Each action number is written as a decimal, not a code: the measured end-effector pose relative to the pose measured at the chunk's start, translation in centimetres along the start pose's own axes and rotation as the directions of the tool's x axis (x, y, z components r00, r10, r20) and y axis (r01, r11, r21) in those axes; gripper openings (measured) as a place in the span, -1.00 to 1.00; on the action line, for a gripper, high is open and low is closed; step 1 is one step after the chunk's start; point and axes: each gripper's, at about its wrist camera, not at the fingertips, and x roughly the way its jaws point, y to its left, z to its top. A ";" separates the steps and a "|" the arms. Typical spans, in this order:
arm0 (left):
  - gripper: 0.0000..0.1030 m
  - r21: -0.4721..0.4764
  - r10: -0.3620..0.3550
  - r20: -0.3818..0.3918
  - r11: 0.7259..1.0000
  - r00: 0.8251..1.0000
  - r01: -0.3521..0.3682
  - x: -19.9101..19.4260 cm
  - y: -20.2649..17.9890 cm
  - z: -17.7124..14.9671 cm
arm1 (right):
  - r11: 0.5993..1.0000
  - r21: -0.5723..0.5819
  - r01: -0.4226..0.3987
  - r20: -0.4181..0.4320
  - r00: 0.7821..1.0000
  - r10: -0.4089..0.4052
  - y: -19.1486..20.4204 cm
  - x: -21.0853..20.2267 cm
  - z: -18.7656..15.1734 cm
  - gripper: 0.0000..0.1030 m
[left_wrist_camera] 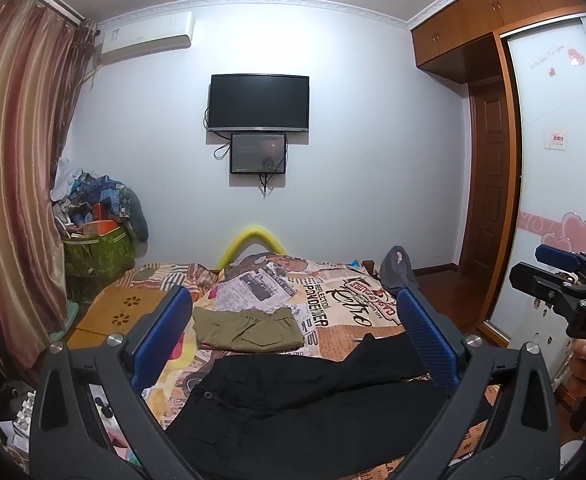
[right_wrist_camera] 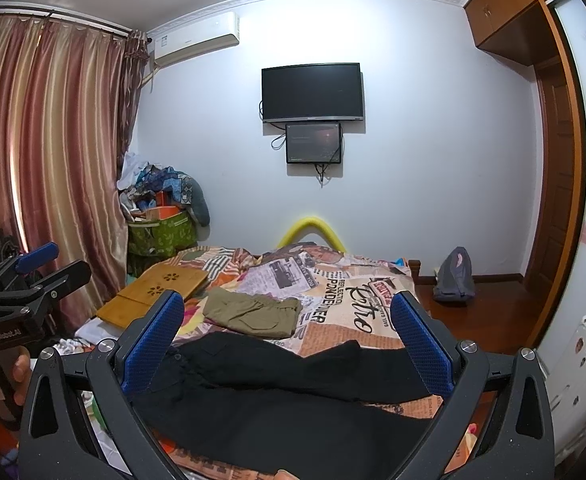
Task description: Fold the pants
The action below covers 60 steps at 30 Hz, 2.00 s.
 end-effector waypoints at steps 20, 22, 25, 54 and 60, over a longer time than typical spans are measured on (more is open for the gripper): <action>1.00 -0.010 0.001 -0.007 1.000 1.000 -0.002 0.6 0.4 0.0 | 1.000 0.002 0.000 0.003 1.000 0.000 0.3 -0.2 0.0 1.00; 1.00 -0.012 -0.001 -0.010 1.000 1.000 0.001 0.7 0.3 -0.1 | 1.000 0.001 0.002 0.004 1.000 -0.002 0.3 -0.2 0.0 1.00; 1.00 -0.010 0.002 -0.010 1.000 1.000 -0.002 0.8 0.3 -0.2 | 1.000 -0.004 0.004 0.007 1.000 -0.004 0.3 -0.2 0.1 1.00; 1.00 0.004 -0.006 -0.022 1.000 1.000 0.006 2.4 0.5 -1.5 | 1.000 -0.027 0.010 -0.016 1.000 -0.010 0.3 1.4 -1.0 1.00; 1.00 0.018 0.029 -0.121 0.999 0.992 -0.027 8.1 2.3 -3.6 | 0.999 -0.030 0.020 -0.142 0.990 -0.024 -1.3 6.1 -3.4 1.00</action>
